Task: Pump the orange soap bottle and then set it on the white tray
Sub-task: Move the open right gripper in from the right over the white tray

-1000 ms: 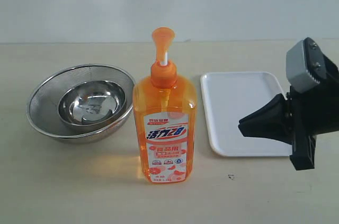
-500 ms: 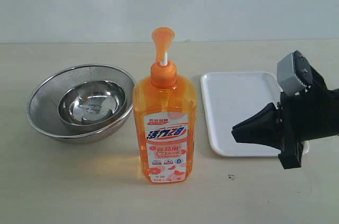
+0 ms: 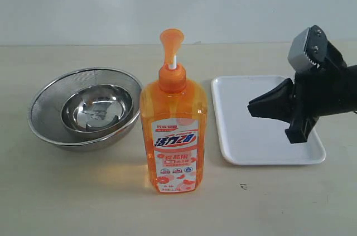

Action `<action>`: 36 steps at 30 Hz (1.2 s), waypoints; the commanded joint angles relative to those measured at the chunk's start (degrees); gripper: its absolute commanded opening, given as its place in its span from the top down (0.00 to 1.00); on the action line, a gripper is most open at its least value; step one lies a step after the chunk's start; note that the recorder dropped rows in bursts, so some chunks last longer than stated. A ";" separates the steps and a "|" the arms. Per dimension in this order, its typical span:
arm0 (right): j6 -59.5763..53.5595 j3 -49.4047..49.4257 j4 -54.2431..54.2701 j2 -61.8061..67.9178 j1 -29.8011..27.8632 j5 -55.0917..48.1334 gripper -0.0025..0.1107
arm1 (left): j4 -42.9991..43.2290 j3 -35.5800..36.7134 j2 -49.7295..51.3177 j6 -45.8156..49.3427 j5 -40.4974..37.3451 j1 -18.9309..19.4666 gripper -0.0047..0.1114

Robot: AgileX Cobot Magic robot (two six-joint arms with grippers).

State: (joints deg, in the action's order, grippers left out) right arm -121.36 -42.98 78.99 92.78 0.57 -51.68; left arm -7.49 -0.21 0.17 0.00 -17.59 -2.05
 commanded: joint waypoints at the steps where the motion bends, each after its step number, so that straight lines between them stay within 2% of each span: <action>1: -0.59 -1.43 -1.67 1.80 0.02 -2.01 0.98 | 0.09 0.21 -0.17 0.47 0.42 0.18 0.92; 11: -0.35 -1.68 -1.44 5.68 0.02 -15.81 0.98 | 0.09 0.21 -0.17 0.47 0.42 0.18 0.92; 13: 1.27 -1.68 -1.44 5.68 0.02 -15.87 0.94 | 0.09 0.21 -0.17 0.47 0.42 0.18 0.92; 15: 2.04 -1.68 -1.44 5.68 0.02 -15.77 0.82 | 0.09 0.21 -0.17 0.47 0.42 0.18 0.92; 17: 2.58 -1.68 -1.31 5.68 0.02 -15.42 0.66 | 0.09 0.21 -0.17 0.47 0.42 0.18 0.92; 19: 3.52 -1.68 -0.49 5.68 0.02 -15.05 0.41 | 0.09 0.21 -0.17 0.47 0.42 0.18 0.92; 21: 4.72 -1.68 0.73 5.68 0.02 -15.05 0.22 | 0.09 0.21 -0.17 0.47 0.42 0.18 0.92; 23: 6.24 -1.68 1.14 5.68 0.02 -15.05 0.12 | 0.09 0.21 -0.17 0.47 0.42 0.18 0.92; 25: 6.92 -1.68 1.14 5.68 0.02 -15.05 0.09 | 0.09 0.21 -0.17 0.47 0.42 0.18 0.92; 36: 6.73 -1.68 2.14 5.68 0.02 -15.56 0.10 | 0.09 0.21 -0.17 0.47 0.42 0.18 0.92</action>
State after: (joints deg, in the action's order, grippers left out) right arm -114.73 -44.43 80.11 98.57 0.57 -66.62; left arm -7.49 -0.21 0.17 0.00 -17.59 -2.05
